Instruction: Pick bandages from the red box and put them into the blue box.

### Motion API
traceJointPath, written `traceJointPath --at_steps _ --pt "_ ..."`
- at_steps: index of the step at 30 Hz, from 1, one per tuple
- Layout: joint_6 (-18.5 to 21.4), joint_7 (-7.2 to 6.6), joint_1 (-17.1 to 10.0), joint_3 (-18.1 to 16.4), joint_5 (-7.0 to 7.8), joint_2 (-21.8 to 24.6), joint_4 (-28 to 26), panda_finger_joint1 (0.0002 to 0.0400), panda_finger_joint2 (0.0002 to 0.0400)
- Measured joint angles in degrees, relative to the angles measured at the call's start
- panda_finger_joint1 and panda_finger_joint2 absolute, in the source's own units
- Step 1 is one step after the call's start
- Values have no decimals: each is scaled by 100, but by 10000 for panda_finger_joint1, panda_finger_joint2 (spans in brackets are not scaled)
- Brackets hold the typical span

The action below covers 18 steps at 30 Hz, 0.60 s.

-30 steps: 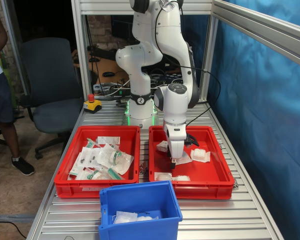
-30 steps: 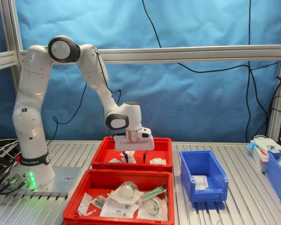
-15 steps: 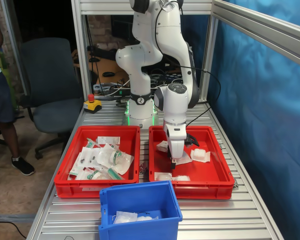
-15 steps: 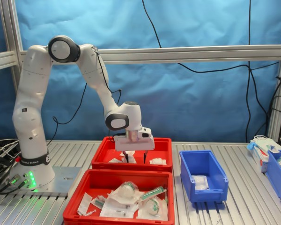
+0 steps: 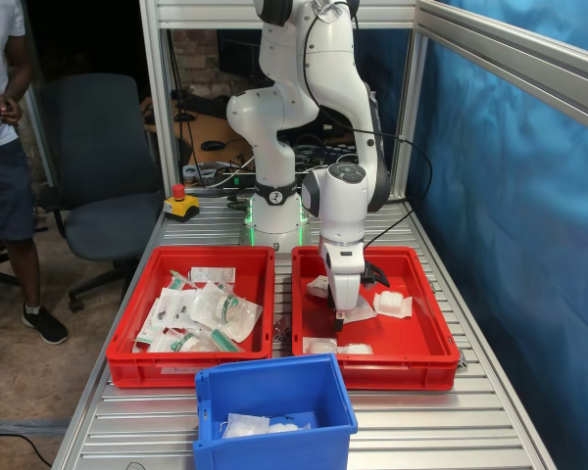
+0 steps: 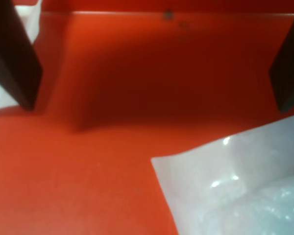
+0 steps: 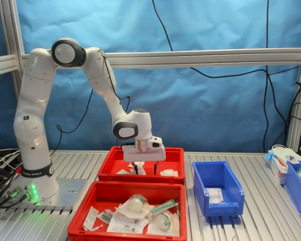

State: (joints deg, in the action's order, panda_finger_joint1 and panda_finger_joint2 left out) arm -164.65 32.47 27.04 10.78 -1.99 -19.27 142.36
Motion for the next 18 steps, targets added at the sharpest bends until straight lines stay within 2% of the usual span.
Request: traceJointPath --at_steps 18 --pt "0 0 6 85 0 0 0 400 400"
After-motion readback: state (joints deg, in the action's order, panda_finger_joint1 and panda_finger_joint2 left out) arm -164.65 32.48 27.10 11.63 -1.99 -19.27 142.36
